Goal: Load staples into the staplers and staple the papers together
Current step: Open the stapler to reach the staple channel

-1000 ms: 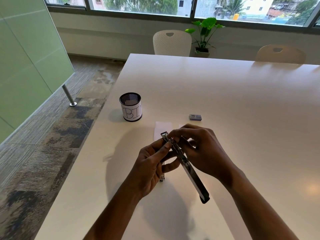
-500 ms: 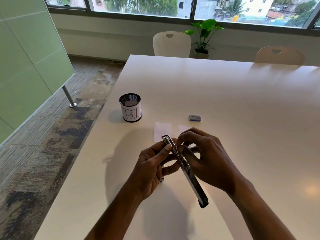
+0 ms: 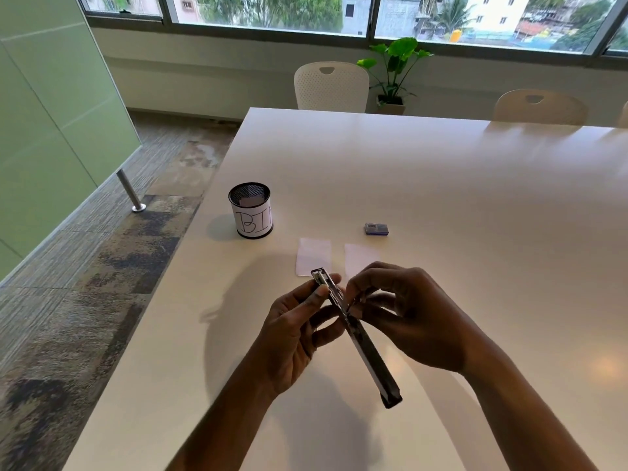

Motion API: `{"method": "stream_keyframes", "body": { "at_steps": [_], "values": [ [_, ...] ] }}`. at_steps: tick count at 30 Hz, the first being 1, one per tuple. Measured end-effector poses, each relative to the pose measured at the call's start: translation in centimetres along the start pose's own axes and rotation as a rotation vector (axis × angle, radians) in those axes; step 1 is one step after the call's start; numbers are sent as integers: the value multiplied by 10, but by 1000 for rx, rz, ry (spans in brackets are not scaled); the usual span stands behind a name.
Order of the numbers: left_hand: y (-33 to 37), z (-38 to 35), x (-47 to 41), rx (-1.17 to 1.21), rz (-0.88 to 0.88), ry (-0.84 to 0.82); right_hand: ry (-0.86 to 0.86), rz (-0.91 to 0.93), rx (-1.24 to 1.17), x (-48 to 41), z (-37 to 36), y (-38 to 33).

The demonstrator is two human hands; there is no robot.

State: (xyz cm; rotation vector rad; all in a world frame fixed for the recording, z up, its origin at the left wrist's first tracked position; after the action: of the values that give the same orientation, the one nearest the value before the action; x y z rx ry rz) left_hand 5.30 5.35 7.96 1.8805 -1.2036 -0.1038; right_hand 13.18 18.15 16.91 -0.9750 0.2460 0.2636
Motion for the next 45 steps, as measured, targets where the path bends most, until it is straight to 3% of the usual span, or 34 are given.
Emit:
{"method": "stream_keyframes", "body": {
  "at_steps": [7,14,17,24,45],
  "values": [
    [1,4,-1,28,-4,9,148,216,270,17,-9,-11],
    [-4,1,1,12,-14,-34,188,110,-84,18,-3,5],
    [-7,-3,1,3,-8,-43,225,50,-2,10,4,13],
    [-8,-11,3,-59,-15,-57,75,102,295,-5,-1,9],
    [-9,-3,0,-57,0,-28,-99,-23,307,-5,1,1]
  ]
}}
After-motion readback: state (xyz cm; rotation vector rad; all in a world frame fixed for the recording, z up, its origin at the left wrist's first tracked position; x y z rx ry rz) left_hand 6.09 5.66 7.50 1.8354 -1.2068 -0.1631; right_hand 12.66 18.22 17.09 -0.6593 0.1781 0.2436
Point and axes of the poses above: each hand's wrist, its own x-axis away from the middle knuckle, its own z-axis out of the back of the hand, y = z × x, the point moved 5 cm from there along -x, towards the middle knuckle, and after that the axes turned 14 degrees about z, right-handed, at the moved point
